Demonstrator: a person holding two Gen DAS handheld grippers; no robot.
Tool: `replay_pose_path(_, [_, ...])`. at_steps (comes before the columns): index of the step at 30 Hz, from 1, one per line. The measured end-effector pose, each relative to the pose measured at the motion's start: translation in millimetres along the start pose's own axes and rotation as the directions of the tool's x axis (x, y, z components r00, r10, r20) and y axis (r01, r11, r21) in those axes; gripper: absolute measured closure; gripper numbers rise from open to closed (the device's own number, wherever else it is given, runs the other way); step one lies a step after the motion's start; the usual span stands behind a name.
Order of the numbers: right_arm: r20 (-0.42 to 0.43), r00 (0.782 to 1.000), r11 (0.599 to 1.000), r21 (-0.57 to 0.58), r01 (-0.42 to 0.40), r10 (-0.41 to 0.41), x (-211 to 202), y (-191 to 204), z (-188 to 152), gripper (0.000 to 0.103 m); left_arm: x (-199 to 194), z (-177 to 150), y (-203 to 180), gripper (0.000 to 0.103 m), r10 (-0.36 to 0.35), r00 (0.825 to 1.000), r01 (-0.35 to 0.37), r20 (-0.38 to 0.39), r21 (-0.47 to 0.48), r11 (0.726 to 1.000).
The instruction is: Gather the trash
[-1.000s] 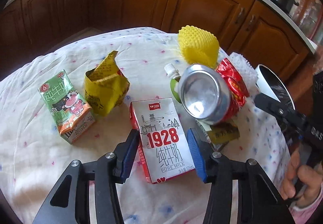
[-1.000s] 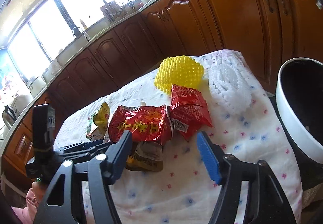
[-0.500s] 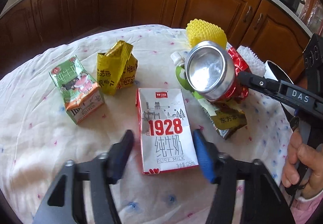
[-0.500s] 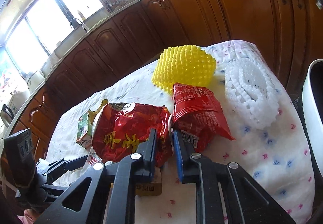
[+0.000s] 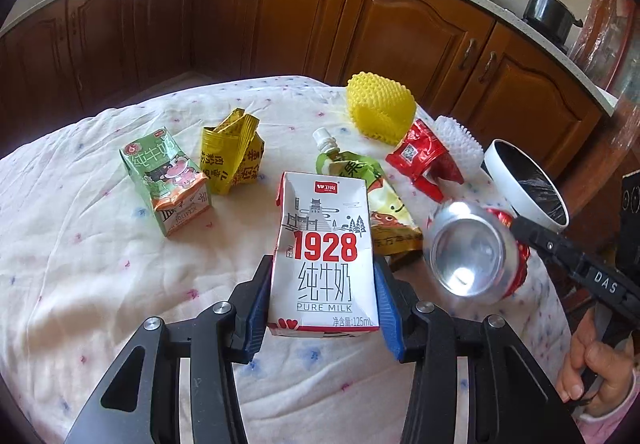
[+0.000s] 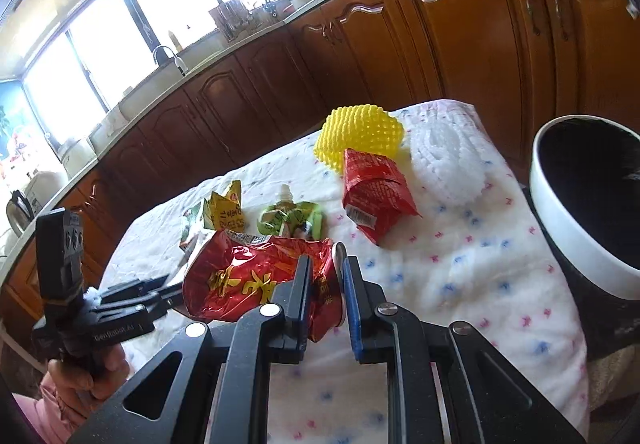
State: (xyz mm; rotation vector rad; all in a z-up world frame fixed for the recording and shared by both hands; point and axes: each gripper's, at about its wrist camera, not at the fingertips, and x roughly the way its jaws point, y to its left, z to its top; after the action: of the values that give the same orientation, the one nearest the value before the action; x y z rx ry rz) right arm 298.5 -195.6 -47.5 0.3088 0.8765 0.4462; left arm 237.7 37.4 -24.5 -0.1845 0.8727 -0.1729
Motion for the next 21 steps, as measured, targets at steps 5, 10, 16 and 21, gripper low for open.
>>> replay_pose_path(5, [-0.047, 0.998, 0.999, -0.001, 0.051, -0.051, -13.5, -13.8, -24.6, 0.087, -5.9, -5.3, -4.6, 0.058, -0.029, 1.000, 0.029, -0.004, 0.004, 1.000])
replay_pose_path(10, [-0.059, 0.997, 0.999, 0.006, 0.053, -0.053, -12.5, -16.4, -23.9, 0.078, -6.8, -4.7, -8.8, 0.058, -0.035, 0.999, 0.035, -0.005, 0.005, 0.999])
replay_pose_path(16, [-0.112, 0.992, 0.998, -0.034, 0.051, -0.054, 14.6, -9.7, -22.0, 0.065, -15.1, -3.8, -11.4, 0.058, -0.030, 1.000, 0.029, 0.006, 0.006, 1.000])
replay_pose_path(21, [-0.114, 0.992, 0.997, -0.062, 0.040, -0.047, 16.5, -8.4, -23.3, 0.083, -21.3, -0.6, -23.5, 0.058, -0.052, 0.999, 0.052, 0.014, 0.029, 0.998])
